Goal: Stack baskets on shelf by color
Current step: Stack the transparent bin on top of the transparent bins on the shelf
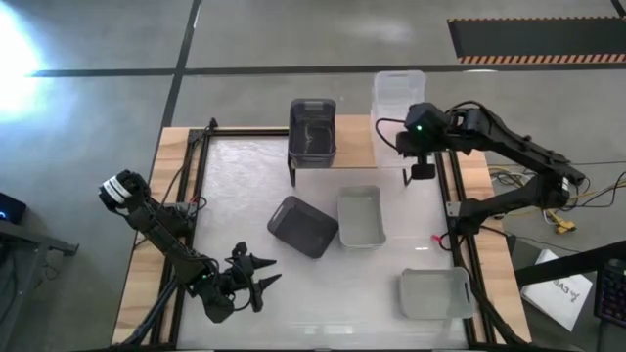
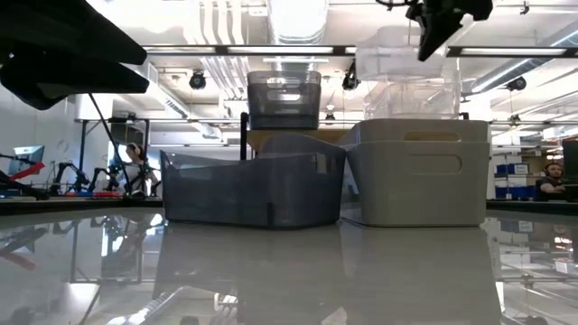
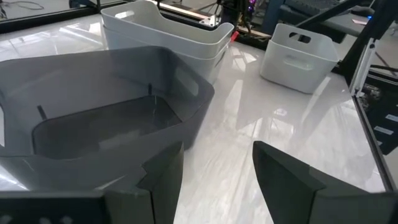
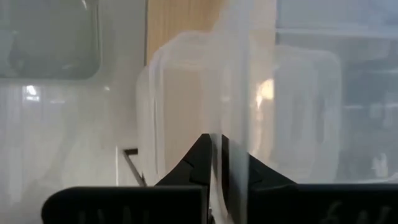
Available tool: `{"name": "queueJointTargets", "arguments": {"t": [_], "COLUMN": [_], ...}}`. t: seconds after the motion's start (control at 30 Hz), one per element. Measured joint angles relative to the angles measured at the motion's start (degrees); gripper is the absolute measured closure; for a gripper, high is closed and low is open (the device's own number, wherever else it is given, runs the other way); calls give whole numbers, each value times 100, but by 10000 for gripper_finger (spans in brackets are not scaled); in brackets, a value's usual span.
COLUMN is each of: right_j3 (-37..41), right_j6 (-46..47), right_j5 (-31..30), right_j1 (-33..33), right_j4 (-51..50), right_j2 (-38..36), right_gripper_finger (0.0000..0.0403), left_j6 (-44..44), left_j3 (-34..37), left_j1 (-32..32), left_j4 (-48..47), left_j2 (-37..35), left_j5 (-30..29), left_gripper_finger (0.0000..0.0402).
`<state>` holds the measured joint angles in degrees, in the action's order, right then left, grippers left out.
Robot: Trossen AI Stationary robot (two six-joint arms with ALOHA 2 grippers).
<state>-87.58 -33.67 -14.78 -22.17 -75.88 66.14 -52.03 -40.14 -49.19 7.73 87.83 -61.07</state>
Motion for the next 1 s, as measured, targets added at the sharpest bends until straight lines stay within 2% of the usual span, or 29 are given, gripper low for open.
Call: {"name": "queueJointTargets", "arguments": {"t": [0.2, 0.53, 1.0], "right_j3": [106, 108, -23], "right_j6": [24, 286, 321], "right_j5": [-19, 21, 22], "right_j1": [0, 0, 2], "right_j4": [-482, -489, -495], "right_j2": [86, 73, 64], "right_gripper_finger": [394, 391, 307], "left_j6": [-2, -2, -2], "left_j3": [0, 0, 0], "left_j1": [0, 7, 11], "left_j4": [88, 87, 84], "left_j2": [1, 2, 2], "left_j5": [51, 63, 69], "left_gripper_finger": [224, 224, 224]}}
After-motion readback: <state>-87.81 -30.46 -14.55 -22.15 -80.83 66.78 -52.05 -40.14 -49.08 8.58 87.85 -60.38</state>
